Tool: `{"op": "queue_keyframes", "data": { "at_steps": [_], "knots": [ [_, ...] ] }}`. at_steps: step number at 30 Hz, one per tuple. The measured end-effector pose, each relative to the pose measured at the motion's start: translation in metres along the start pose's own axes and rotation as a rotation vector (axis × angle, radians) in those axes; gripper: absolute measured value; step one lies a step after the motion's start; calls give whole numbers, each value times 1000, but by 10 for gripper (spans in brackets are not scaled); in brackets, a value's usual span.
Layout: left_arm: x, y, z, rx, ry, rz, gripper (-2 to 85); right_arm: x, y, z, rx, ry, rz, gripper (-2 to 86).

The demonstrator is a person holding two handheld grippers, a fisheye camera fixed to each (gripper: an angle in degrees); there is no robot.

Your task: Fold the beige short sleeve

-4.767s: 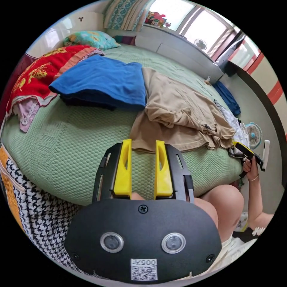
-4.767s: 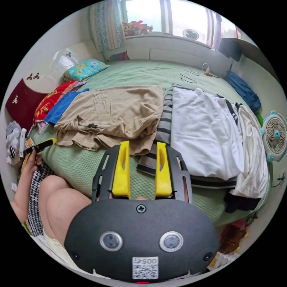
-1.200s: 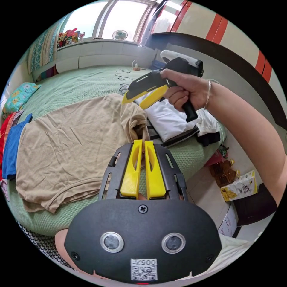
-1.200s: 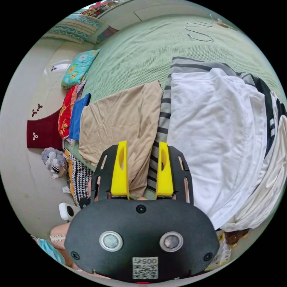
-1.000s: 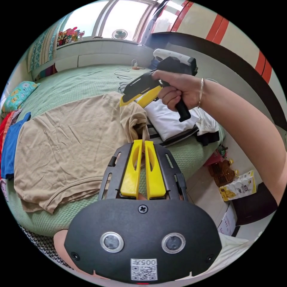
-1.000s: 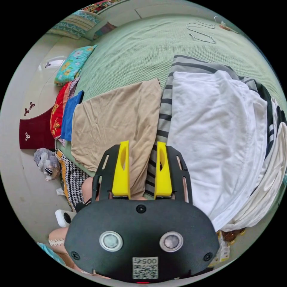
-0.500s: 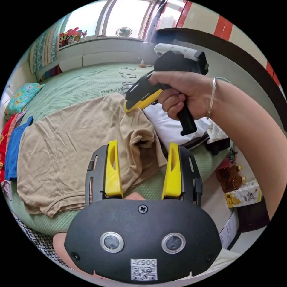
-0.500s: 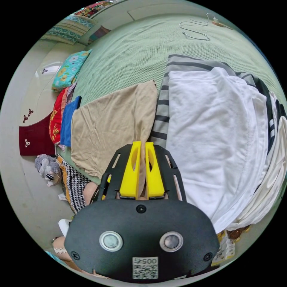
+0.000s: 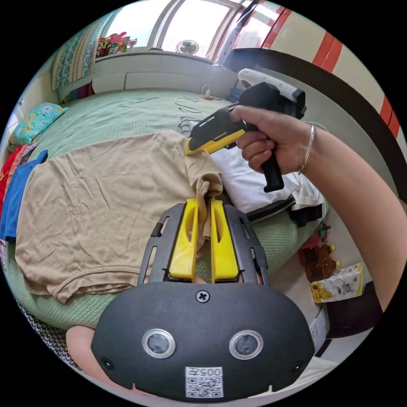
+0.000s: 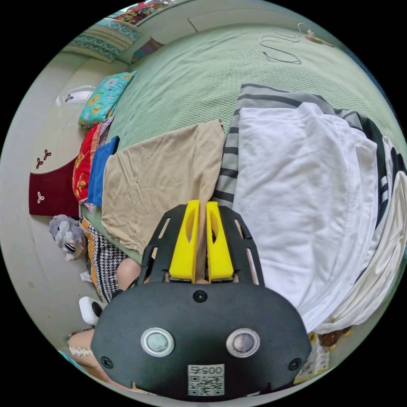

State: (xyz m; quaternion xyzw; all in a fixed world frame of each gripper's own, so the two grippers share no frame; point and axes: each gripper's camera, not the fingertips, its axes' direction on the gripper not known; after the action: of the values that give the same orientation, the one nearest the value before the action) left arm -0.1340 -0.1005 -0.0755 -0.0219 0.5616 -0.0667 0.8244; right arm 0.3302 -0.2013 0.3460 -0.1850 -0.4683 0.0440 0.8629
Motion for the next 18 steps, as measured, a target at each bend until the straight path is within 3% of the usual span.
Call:
{"op": "queue_keyframes", "data": {
  "at_steps": [11,18],
  "knots": [
    [-83,13,-69,13,76,9,58,-7,-22,29,49,-283,223,33],
    [-158,20,-111,51,131,-36,59,-55,-31,32,96,-178,178,-4]
  ]
}}
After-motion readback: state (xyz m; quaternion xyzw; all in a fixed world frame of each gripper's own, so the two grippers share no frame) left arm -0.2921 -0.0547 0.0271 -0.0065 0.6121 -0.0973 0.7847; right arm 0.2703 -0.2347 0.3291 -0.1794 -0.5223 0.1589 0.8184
